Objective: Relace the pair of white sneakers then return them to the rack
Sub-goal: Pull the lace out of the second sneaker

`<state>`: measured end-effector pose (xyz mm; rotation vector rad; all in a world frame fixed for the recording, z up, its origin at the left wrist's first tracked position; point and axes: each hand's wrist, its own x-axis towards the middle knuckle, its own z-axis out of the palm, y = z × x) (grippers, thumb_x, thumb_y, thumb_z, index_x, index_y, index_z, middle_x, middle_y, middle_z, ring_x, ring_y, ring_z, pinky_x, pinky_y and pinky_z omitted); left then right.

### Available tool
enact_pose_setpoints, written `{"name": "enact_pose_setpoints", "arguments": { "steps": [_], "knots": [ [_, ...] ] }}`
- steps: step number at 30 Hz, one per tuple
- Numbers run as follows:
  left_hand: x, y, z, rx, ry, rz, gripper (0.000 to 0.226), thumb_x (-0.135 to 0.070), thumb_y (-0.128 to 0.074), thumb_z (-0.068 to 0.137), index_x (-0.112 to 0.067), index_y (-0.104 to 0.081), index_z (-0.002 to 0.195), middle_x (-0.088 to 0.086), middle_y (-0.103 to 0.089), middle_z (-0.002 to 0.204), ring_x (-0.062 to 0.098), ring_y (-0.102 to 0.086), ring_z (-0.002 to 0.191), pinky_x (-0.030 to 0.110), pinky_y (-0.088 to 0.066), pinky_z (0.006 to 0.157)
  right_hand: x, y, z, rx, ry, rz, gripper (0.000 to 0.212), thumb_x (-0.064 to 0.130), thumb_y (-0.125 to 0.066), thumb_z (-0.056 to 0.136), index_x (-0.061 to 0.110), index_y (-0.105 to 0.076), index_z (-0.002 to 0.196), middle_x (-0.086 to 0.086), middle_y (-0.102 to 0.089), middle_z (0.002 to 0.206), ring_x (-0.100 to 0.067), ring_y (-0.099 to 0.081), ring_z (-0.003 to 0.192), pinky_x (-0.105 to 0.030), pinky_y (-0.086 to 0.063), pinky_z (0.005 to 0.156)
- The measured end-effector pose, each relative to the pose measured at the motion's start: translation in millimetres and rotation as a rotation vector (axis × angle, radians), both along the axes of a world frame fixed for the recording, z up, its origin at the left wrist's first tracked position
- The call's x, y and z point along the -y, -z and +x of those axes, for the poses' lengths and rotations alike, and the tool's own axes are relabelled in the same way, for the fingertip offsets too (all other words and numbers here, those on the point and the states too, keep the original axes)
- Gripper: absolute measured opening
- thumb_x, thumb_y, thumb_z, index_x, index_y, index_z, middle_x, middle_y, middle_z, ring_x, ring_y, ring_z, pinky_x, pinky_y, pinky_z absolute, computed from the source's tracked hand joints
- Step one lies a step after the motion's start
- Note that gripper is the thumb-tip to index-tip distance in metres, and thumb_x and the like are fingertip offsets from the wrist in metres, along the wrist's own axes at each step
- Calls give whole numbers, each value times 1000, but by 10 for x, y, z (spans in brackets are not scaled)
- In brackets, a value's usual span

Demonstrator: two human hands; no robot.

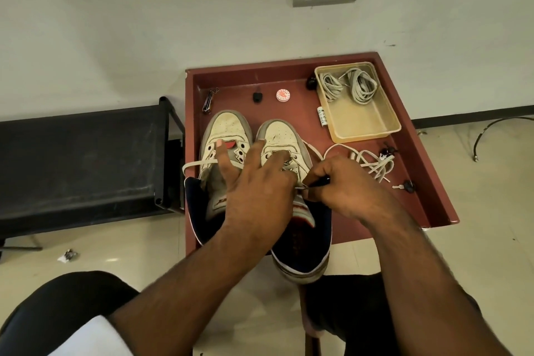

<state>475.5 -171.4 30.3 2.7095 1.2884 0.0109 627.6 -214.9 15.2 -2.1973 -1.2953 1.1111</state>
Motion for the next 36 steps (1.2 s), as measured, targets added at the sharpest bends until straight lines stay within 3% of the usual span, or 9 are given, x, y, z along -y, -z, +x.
{"name": "enact_pose_setpoints", "arguments": {
  "steps": [5, 7, 9, 13, 19, 22, 24, 28, 36],
  "knots": [
    [-265, -48, -188, 190, -216, -83, 16, -47, -64, 87, -40, -70, 100, -16, -37, 151, 18, -15, 148, 63, 14, 111, -5, -26, 33, -6, 16, 14, 9, 12, -77, 79, 20, -76, 85, 8, -69, 76, -5, -65, 69, -16, -45, 60],
    [-287, -63, -131, 176, -162, -229, 33, -55, -62, 86, -47, -61, 119, -14, -23, 159, 19, -6, 150, 62, 19, 109, -18, -34, 13, 31, -35, 4, 8, 13, -77, 80, 20, -76, 84, 10, -68, 75, -2, -62, 68, -14, -41, 57],
    [-290, -64, -27, 74, -59, -297, 38, -58, -61, 86, -51, -57, 123, -14, -13, 162, 21, 0, 151, 64, 20, 108, -24, -38, 14, 42, -51, 1, 8, 13, -76, 80, 20, -77, 85, 10, -68, 74, -2, -62, 68, -16, -41, 58],
    [-312, -13, 38, 8, -39, -313, 19, -49, -67, 86, -48, -69, 105, -19, -20, 160, 21, -4, 151, 67, 15, 109, -9, -36, 25, 34, -38, 25, 8, 12, -77, 79, 17, -77, 85, 9, -68, 72, -2, -61, 64, -16, -41, 59],
    [-604, -83, -232, 314, -388, -224, 11, -39, -71, 86, -38, -73, 96, -14, -40, 152, 16, -30, 144, 62, 4, 115, -16, -16, 72, 18, -6, 13, 13, 9, -77, 79, 16, -78, 89, 8, -72, 81, -3, -64, 72, -15, -43, 62],
    [-672, -60, -237, 205, -239, -262, 32, -32, -69, 89, -47, -63, 116, -9, -23, 160, 21, -8, 151, 60, 4, 116, -26, -23, 31, 46, -33, 12, 13, 8, -76, 79, 16, -78, 89, 7, -71, 81, -2, -63, 71, -16, -44, 63],
    [-588, -33, -111, 219, -61, -328, 38, -24, -65, 92, -50, -61, 119, -13, -19, 160, 16, 0, 151, 57, 8, 118, -35, -41, 13, 53, -34, 11, 11, 10, -76, 79, 16, -78, 87, 9, -70, 77, -2, -62, 69, -17, -43, 62],
    [-640, -17, 27, 162, 65, -355, 18, -37, -66, 90, -46, -71, 105, -22, -25, 158, 12, -7, 150, 59, 11, 116, -38, -28, 11, 71, -14, 44, 10, 10, -76, 77, 18, -79, 83, 14, -67, 68, 1, -61, 63, -16, -42, 59],
    [-480, -76, 115, -17, 69, -289, 24, -45, -58, 92, -43, -67, 115, -14, -22, 161, 19, -6, 151, 65, 10, 112, -63, -8, 13, 105, 20, 60, 11, 16, -76, 77, 21, -79, 86, 9, -72, 76, -4, -65, 70, -21, -47, 66]
  ]
}}
